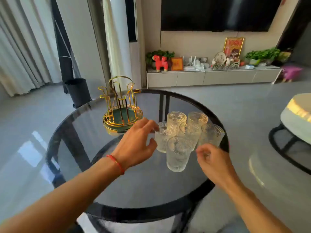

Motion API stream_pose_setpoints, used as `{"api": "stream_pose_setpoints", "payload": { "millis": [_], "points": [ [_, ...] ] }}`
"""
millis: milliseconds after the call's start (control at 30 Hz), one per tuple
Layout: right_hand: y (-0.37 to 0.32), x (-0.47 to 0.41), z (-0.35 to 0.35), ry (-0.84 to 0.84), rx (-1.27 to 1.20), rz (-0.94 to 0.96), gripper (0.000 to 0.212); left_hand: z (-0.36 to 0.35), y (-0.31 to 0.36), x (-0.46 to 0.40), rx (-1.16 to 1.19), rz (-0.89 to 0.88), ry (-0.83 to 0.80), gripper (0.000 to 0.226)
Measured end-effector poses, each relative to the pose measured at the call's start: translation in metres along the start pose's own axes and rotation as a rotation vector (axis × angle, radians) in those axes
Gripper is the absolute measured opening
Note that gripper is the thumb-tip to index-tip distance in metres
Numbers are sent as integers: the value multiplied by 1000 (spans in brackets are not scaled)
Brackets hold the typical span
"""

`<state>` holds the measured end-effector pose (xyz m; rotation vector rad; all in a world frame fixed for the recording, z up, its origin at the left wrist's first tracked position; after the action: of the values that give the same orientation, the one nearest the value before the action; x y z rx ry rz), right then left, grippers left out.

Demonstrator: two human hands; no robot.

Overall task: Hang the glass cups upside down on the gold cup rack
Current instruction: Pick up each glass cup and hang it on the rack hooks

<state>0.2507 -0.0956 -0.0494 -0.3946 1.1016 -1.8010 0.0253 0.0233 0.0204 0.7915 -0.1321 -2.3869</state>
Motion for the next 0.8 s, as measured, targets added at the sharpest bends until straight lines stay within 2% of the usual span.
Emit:
{"api": "stream_pose_setpoints", "payload": {
  "millis": [67,133,233,333,400,467,533,633,700,800],
  "points": [
    [10,11,-20,-301,36,-199,50,-6,0,14,20,50,-116,38],
    [16,19,-33,-472,5,-218,77,-20,-1,26,78,117,-264,46],
    [9,13,-43,-425,-79,-137,94,-41,-5,33,232,219,-365,56],
    [-2,3,-52,-334,-186,-98,94,-59,-4,41,379,288,-391,77],
    [-7,1,-53,-276,-158,-69,97,-67,-2,41,434,285,-398,101],
    [-15,4,-52,-248,-81,-11,90,-68,3,36,440,233,-384,113],
    [-25,10,-53,-246,-22,111,81,-63,7,30,424,184,-341,108],
    [-45,16,-55,-186,-144,212,77,-46,5,19,477,254,-203,75],
    [-55,14,-53,-125,-268,243,75,-35,-2,12,742,381,-135,57],
    [-71,5,-59,-164,-556,198,64,-26,-20,6,1229,590,-64,49]
  ]
}}
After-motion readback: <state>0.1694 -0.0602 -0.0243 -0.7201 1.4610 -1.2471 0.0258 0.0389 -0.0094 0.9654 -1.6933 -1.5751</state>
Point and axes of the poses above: each hand's wrist, its own x-axis away from the middle knuckle, its own z-axis out of the back of the hand, y = z × x, the point moved 4 cm from there along -x, towards the middle knuckle, and after that the axes turned 8 degrees about -x, right-handed, at the moved point
